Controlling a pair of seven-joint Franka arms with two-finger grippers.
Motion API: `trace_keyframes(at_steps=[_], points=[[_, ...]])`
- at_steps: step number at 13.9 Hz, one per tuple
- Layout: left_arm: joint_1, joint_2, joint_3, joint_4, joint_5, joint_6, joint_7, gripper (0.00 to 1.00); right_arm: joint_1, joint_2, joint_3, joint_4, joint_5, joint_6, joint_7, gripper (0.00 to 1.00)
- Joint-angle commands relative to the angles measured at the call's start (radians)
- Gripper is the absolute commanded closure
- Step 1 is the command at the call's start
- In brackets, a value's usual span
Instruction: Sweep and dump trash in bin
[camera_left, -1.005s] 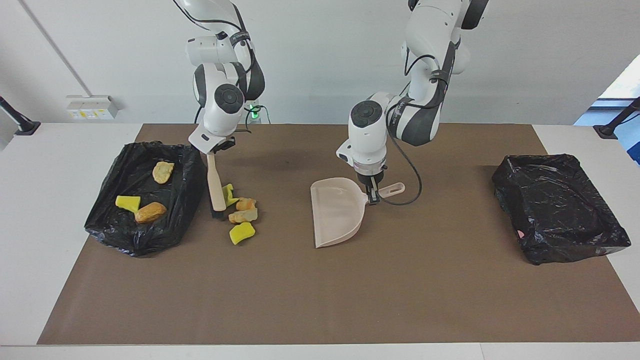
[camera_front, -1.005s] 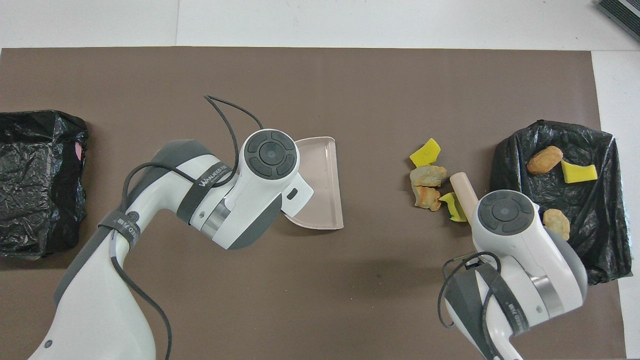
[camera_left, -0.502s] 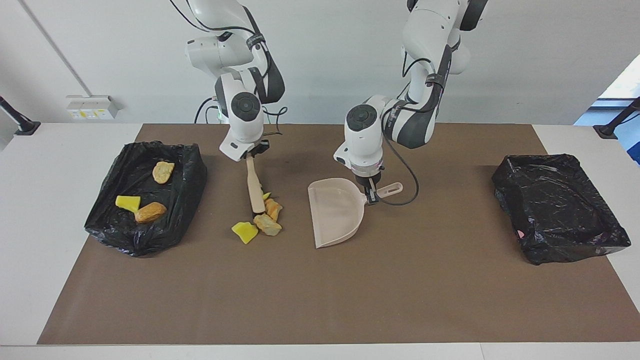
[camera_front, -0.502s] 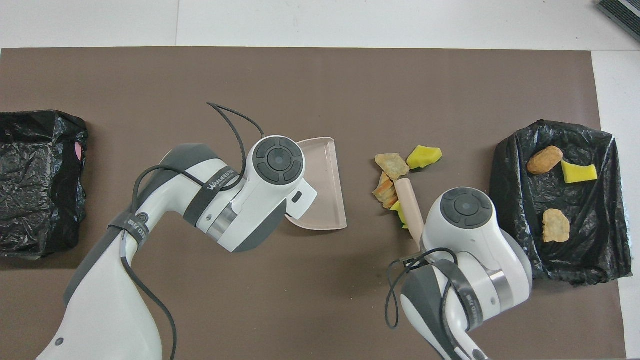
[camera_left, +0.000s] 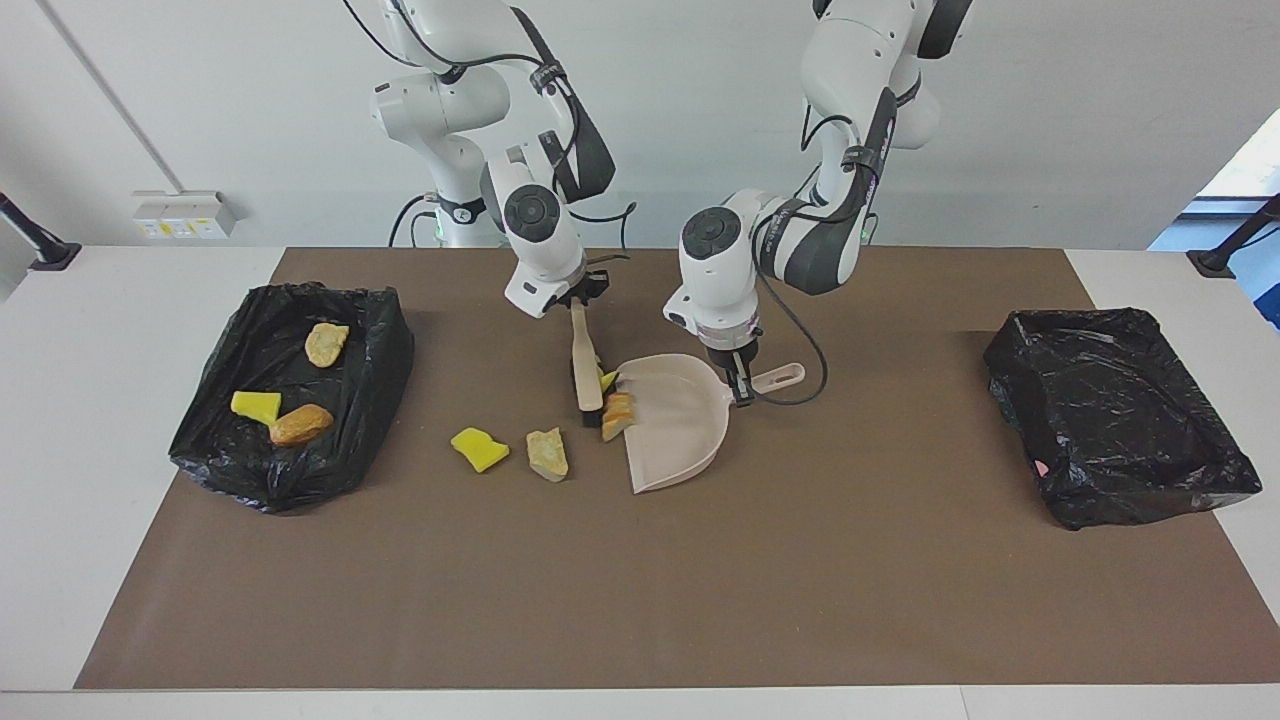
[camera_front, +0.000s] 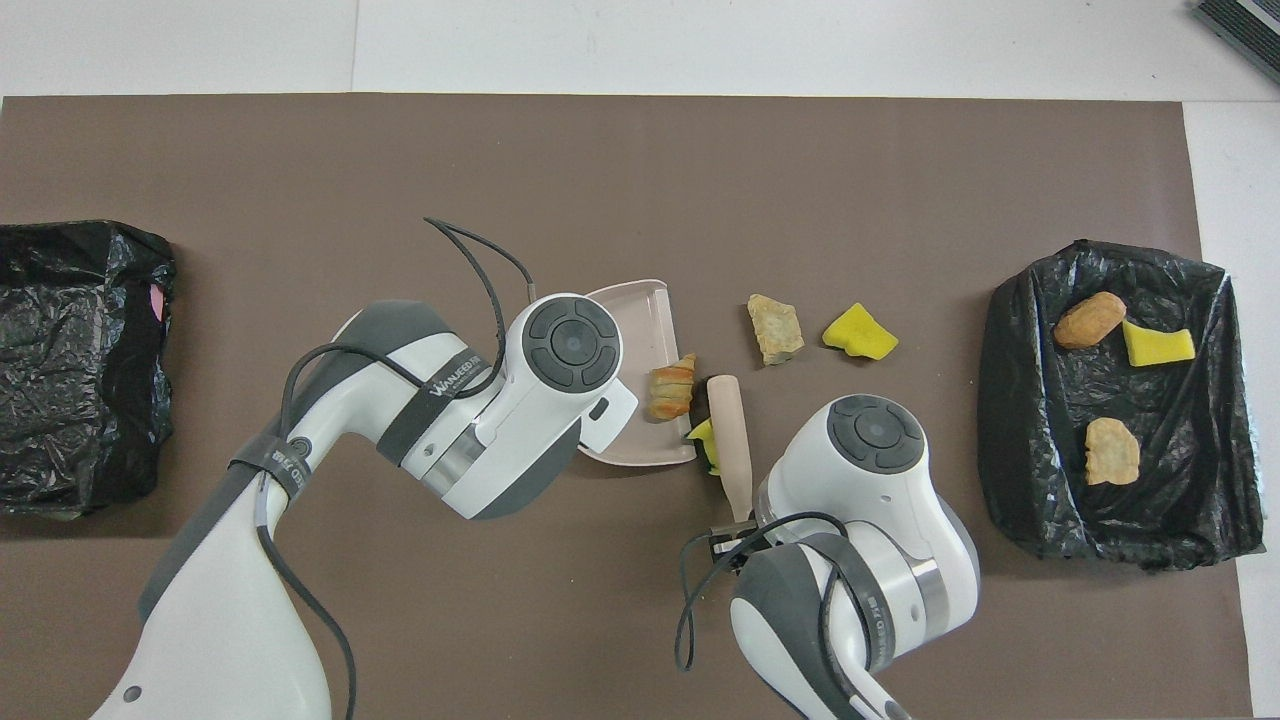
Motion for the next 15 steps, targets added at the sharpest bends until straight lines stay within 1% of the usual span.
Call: trace_keyframes(at_steps=[1, 2, 4, 5, 6, 8, 10, 11, 13, 14, 15], points=[[-0.018, -0.039, 0.013, -0.066, 0.022, 0.023, -0.012, 1.0, 0.007, 0.021, 0.008, 0.022, 0.191, 0.011, -0.006, 1.0], [-0.018, -0.041, 0.013, -0.07, 0.022, 0.026, -0.012, 1.0, 0.022, 0.018, 0.008, 0.038, 0.211, 0.008, 0.0, 1.0], [-0.012, -0.042, 0.011, -0.073, 0.022, 0.028, -0.011, 1.0, 0.013, -0.016, 0.008, 0.065, 0.222, -0.036, 0.026, 1.0], [-0.009, -0.042, 0.011, -0.073, 0.022, 0.028, -0.011, 1.0, 0.015, -0.046, 0.0, 0.097, 0.203, -0.099, 0.091, 1.0], [-0.009, -0.042, 0.011, -0.073, 0.022, 0.028, -0.011, 1.0, 0.01, -0.077, -0.009, 0.124, 0.149, -0.175, 0.134, 1.0], [-0.006, -0.042, 0.013, -0.073, 0.022, 0.028, -0.011, 1.0, -0.043, -0.111, -0.014, 0.185, -0.041, -0.304, 0.147, 1.0], [-0.003, -0.042, 0.011, -0.073, 0.021, 0.037, -0.011, 1.0, -0.085, -0.114, -0.014, 0.229, -0.164, -0.384, 0.109, 1.0], [-0.003, -0.042, 0.011, -0.074, 0.021, 0.038, -0.011, 1.0, -0.106, -0.114, -0.012, 0.233, -0.228, -0.391, 0.074, 1.0], [-0.003, -0.042, 0.011, -0.074, 0.021, 0.038, -0.011, 1.0, -0.148, -0.107, -0.012, 0.231, -0.294, -0.379, -0.001, 1.0], [-0.003, -0.042, 0.011, -0.076, 0.021, 0.038, -0.011, 1.0, -0.174, -0.102, -0.012, 0.231, -0.36, -0.368, -0.067, 1.0], [-0.003, -0.042, 0.011, -0.074, 0.019, 0.038, -0.011, 1.0, -0.215, -0.093, -0.011, 0.231, -0.42, -0.322, -0.13, 1.0]])
